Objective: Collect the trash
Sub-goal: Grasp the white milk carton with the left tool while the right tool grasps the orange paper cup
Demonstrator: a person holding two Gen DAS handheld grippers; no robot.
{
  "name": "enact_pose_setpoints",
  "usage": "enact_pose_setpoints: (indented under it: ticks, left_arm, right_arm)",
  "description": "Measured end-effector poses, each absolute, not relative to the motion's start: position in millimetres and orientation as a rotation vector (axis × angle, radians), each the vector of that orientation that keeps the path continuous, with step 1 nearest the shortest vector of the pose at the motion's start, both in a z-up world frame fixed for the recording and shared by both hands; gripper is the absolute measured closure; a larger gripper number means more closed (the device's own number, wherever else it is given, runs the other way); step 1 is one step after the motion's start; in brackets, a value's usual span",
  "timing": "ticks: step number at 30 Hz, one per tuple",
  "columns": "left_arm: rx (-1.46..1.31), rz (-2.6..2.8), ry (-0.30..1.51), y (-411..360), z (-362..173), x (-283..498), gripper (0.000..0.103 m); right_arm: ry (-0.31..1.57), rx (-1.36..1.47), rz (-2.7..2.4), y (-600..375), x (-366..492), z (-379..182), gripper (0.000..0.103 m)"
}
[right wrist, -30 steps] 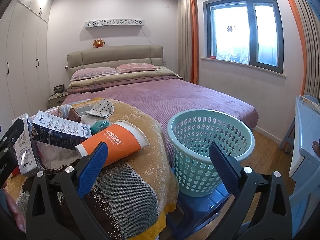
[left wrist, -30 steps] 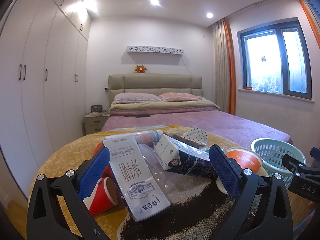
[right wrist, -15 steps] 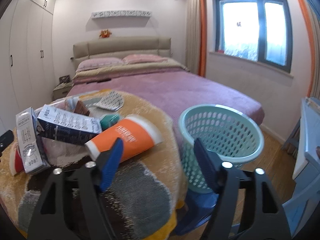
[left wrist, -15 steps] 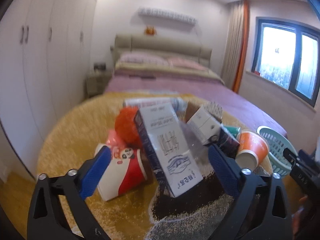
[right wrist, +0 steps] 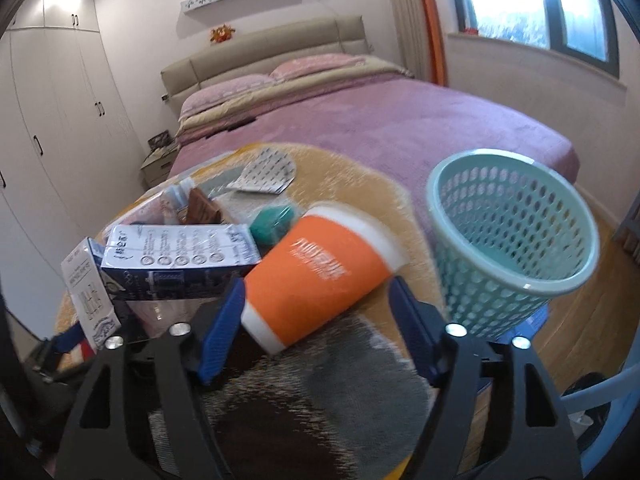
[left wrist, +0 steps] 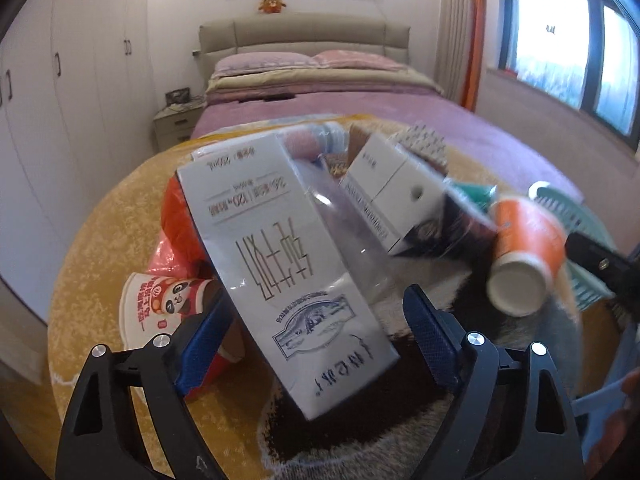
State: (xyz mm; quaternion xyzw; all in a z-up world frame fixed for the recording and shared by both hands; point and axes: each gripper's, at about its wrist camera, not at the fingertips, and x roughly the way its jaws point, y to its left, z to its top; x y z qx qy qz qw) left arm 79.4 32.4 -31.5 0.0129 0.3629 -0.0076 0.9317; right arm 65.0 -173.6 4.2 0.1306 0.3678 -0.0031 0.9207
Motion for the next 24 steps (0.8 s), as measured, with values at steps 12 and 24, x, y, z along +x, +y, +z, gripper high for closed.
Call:
enact_pose_setpoints:
  ticks: [12,24]
  left_arm:
    - [0.085,0.001,0.713,33.2,-26.4,68.7,0.046]
    - [-0.047,-0.191,0.715,46.6,-12.3,19.1,0.049]
  right_arm:
    - [0.875,0.322,-0.032,-157.4,100.8,-13.4,0.023]
    - [0.846,0.144,0.046,-154.2,71.7,-4.2,0.065]
